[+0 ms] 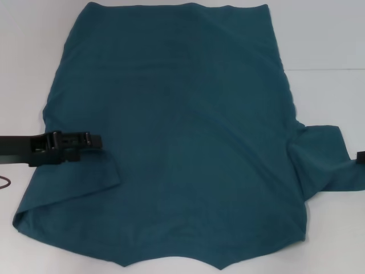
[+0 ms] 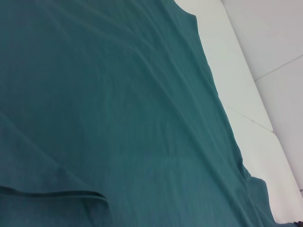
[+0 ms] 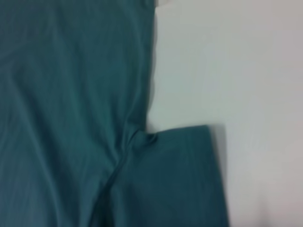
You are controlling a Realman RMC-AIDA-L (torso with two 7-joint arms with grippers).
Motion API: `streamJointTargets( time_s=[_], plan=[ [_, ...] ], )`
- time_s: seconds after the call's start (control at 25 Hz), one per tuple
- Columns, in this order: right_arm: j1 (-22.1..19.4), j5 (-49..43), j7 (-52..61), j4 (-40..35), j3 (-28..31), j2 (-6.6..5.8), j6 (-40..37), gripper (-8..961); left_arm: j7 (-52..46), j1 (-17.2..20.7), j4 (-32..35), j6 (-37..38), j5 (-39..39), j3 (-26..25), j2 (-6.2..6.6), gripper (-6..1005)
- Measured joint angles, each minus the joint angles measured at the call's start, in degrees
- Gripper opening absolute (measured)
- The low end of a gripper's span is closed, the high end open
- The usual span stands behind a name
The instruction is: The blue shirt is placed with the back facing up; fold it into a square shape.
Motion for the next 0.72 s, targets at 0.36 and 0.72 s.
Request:
streamJointTargets(
  time_s=[0.36, 0.72],
  plan=[
    [-0.6, 0.0, -0.3, -1.7, 0.1, 0.83, 1.0, 430, -0.1, -0.2, 0.0, 0.0, 0.0, -0.2, 0.0, 876],
    [0.0, 0.0, 0.9, -1.0, -0.3, 1.37, 1.2, 429, -0.2, -0.4, 0.0, -0.1, 0.0, -0.2, 0.0, 876]
  ],
)
